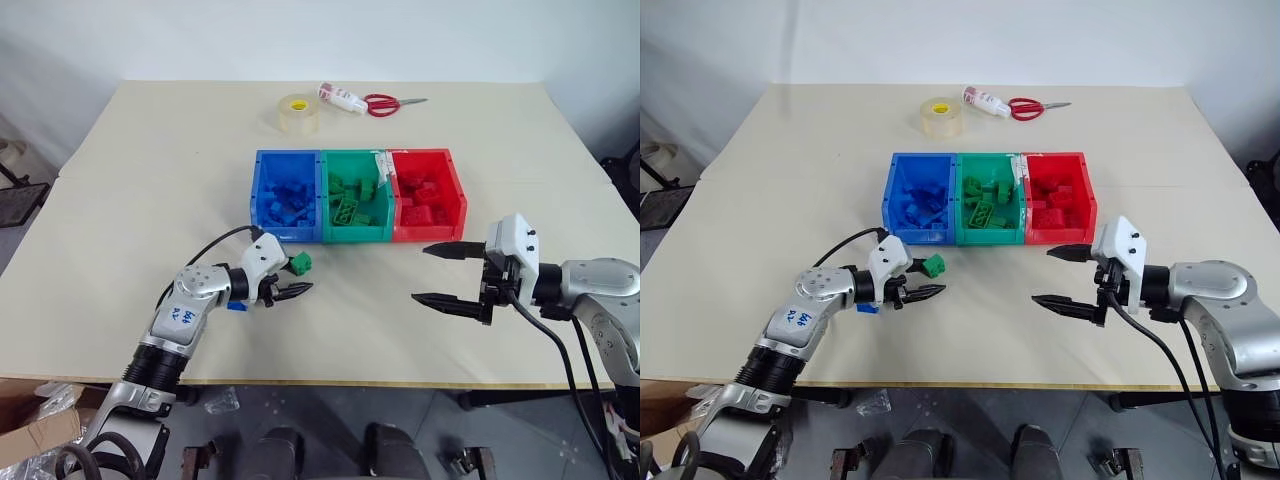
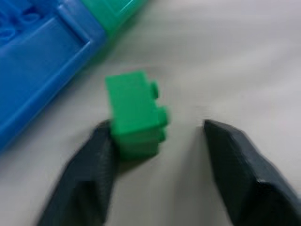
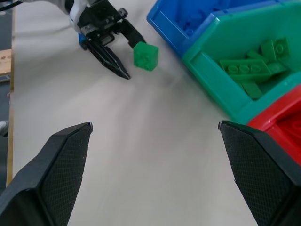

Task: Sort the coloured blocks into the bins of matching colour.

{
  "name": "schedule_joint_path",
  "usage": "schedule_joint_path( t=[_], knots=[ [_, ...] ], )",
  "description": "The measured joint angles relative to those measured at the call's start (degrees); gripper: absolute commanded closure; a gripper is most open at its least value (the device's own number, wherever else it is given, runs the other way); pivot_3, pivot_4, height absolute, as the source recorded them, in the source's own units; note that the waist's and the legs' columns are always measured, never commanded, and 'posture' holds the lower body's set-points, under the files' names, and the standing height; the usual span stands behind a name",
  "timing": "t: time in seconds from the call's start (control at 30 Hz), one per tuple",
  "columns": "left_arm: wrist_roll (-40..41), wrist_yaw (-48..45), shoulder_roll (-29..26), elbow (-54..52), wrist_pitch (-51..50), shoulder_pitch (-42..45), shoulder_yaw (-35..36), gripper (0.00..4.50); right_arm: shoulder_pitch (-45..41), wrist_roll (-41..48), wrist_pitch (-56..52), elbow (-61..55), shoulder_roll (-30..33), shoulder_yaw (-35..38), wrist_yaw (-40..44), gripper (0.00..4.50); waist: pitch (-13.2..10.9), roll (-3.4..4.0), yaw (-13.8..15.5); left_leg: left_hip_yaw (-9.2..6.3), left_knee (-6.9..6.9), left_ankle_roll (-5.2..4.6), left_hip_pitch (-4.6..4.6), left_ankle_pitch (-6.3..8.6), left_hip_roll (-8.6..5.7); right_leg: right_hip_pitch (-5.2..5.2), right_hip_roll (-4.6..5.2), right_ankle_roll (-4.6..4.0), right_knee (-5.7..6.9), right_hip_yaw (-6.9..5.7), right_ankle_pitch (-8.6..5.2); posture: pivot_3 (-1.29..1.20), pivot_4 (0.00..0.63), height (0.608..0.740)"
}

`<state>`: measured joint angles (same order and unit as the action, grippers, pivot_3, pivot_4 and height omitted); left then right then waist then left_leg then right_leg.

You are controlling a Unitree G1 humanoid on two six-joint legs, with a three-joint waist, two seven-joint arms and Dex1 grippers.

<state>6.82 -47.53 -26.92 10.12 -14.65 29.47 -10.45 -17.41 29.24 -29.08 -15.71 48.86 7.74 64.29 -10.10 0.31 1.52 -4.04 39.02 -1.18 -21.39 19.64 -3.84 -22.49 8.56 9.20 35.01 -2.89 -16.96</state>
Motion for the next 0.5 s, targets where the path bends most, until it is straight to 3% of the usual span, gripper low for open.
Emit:
schedule_joint_path(
  t=[0.1,0.33,0.5],
  knots=[
    [0.14,-0.99,0.12,-0.2,0.48,-0.19,0.09,3.58,0.0,0.2,0.05,0.0,0.04,0.0,-0.19,0.0,0.0,0.0,0.0,0.0,0.0,0.0,0.0,0.0,0.0,0.0,0.0,0.0,0.0,0.0,0.0,0.0,0.15,0.74],
    [3.09,-3.54,3.16,-2.88,1.55,-0.49,0.42,3.59,-0.05,0.18,0.25,0.09,0.08,0.0,-0.49,0.0,-0.01,-0.01,-0.01,-0.03,0.04,0.0,-0.07,0.0,0.01,-0.04,0.01,0.0,-0.02,-0.01,0.0,0.0,0.15,0.74],
    [6.06,-1.83,8.47,-3.28,1.44,5.4,1.99,3.59,-0.02,0.18,0.29,0.04,0.08,0.0,-1.47,0.0,-0.02,-0.03,0.13,-0.03,0.07,-0.01,-0.11,0.0,-0.02,-0.03,0.01,0.01,-0.02,-0.02,0.01,0.0,0.15,0.74]
  ],
)
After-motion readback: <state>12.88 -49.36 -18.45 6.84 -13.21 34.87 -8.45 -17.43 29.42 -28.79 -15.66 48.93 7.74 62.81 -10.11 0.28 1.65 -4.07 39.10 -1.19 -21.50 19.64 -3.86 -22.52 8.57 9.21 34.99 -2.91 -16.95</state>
